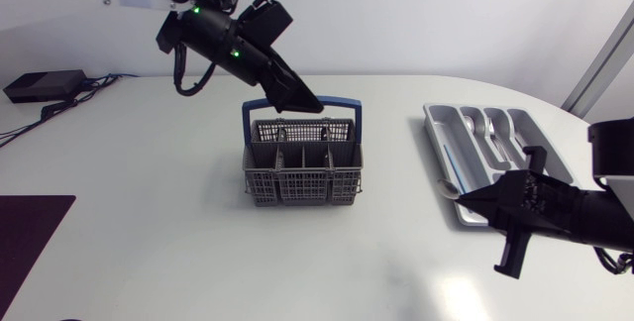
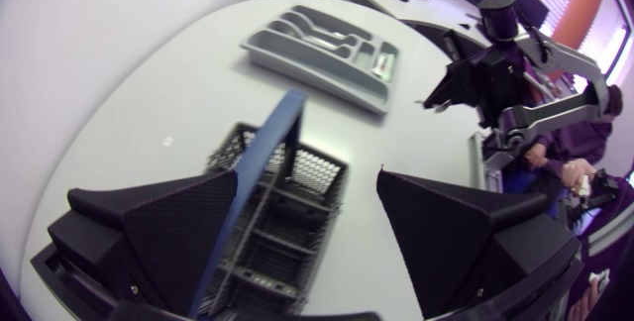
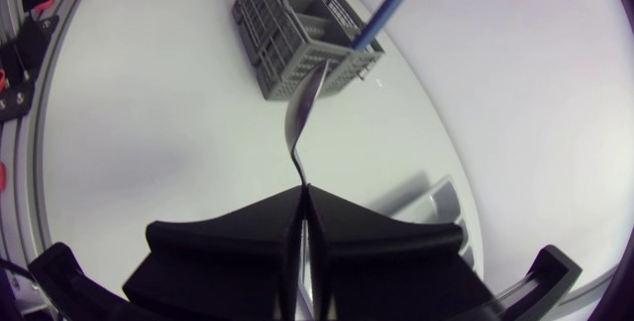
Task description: Unload the cutlery basket into the drawer organizer.
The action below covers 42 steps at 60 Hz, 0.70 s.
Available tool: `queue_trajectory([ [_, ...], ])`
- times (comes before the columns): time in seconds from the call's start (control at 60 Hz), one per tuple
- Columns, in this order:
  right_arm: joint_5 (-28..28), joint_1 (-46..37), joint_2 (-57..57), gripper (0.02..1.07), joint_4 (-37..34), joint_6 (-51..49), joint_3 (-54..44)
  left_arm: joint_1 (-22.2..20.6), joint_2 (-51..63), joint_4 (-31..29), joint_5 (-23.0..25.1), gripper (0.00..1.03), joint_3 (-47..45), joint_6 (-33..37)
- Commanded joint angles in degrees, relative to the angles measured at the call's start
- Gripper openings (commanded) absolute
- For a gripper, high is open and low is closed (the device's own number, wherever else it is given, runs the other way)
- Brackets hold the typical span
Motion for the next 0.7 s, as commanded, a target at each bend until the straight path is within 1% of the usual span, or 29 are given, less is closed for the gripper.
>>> queue_trajectory([
  [0.0,-2.9,-7.9,3.4,0.08,0.5,-7.9,-0.2,0.5,-4.9,3.4,-4.2,1.00,-5.8,-3.9],
  [0.067,-4.3,-13.5,6.5,0.08,2.0,-12.1,0.2,1.1,-7.0,5.0,-6.5,1.00,-8.6,-3.9],
  [0.117,-4.7,-17.2,9.1,0.08,5.5,-13.8,0.1,1.8,-8.3,5.7,-8.7,1.00,-10.1,-4.2],
  [0.183,-5.5,-21.2,12.2,0.08,8.7,-15.8,0.3,2.4,-9.4,5.7,-10.5,1.00,-11.1,-4.4],
  [0.3,-6.0,-26.6,16.8,0.08,14.0,-19.0,0.5,4.2,-11.0,6.3,-11.8,1.00,-13.1,-4.3],
  [0.317,-6.0,-27.4,17.6,0.08,15.7,-19.5,0.4,4.6,-11.3,6.5,-12.0,1.00,-13.5,-4.3],
  [0.467,-5.3,-31.8,24.4,0.08,24.0,-23.9,-0.5,6.8,-11.3,6.7,-12.0,1.00,-15.4,-4.2],
  [0.683,-5.1,-37.1,32.7,0.08,33.0,-29.2,-0.1,7.1,-11.4,7.8,-12.3,1.00,-17.5,-4.6],
])
